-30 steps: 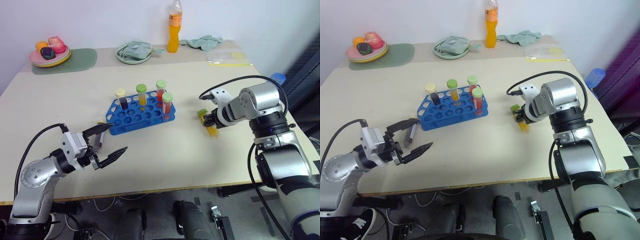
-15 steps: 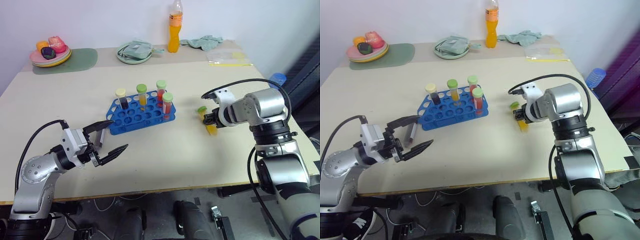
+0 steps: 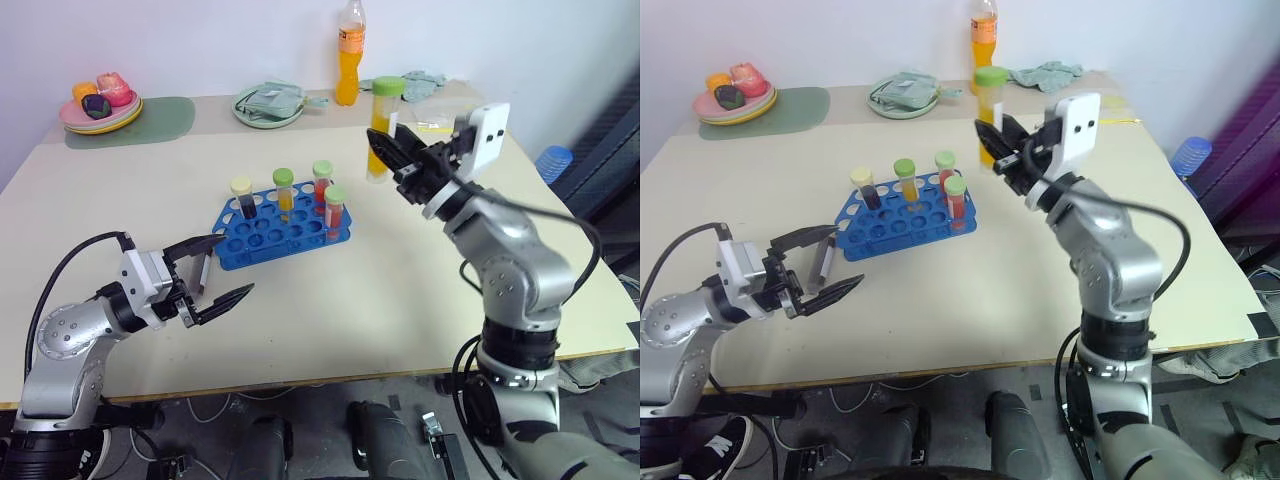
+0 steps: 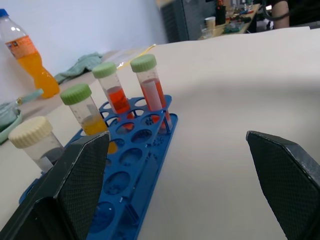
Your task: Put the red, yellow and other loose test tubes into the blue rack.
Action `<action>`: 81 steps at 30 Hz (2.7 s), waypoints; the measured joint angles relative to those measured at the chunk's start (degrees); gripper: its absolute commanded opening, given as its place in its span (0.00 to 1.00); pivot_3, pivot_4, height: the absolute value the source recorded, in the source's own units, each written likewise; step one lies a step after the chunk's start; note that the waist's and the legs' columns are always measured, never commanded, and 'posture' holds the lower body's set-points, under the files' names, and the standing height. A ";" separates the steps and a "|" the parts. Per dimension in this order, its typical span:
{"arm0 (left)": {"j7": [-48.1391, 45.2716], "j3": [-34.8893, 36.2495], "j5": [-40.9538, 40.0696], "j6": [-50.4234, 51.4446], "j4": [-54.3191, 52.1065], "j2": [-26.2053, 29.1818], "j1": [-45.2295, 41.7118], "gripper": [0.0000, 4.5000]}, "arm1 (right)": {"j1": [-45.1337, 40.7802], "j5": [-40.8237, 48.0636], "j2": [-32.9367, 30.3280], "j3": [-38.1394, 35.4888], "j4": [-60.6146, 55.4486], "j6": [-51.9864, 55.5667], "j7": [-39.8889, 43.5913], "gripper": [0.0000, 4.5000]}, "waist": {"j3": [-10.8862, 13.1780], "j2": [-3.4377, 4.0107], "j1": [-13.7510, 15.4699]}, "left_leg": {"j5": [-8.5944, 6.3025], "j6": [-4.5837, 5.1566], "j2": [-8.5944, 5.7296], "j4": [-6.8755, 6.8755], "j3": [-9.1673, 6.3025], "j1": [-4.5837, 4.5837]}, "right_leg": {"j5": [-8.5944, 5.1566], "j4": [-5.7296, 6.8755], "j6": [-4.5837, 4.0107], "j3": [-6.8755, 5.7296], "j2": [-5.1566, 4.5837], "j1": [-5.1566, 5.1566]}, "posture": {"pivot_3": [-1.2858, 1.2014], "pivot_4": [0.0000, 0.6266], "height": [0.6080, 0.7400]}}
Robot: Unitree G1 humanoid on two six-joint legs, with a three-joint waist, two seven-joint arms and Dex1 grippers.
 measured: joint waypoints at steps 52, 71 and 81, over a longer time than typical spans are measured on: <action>0.28 4.80 -0.47 2.29 0.40 3.10 2.84 1.00 | -0.04 -14.04 17.21 12.87 50.85 -45.96 0.54 1.00 | 0.01 0.00 -0.10 | 0.03 -0.07 0.04 -0.03 -0.01 0.03 | 0.02 0.08 -0.06 0.01 -0.04 -0.06 | 0.52 0.24 1.00; 13.63 5.24 3.94 24.98 2.88 11.45 -5.84 1.00 | 19.58 2.29 -24.76 5.71 3.32 -22.83 30.61 1.00 | 0.04 -0.09 0.10 | 0.03 -0.05 -0.02 0.06 -0.09 0.11 | 0.00 0.07 -0.05 -0.04 0.21 0.10 | 0.52 0.24 1.00; 22.93 -0.28 -6.09 68.75 6.83 17.83 -29.54 1.00 | 12.05 7.72 -25.64 7.18 3.62 -18.00 38.33 1.00 | 0.05 -0.29 0.19 | 0.02 -0.05 -0.14 0.08 -0.12 0.11 | 0.00 0.07 -0.02 -0.07 0.11 0.15 | 0.52 0.24 1.00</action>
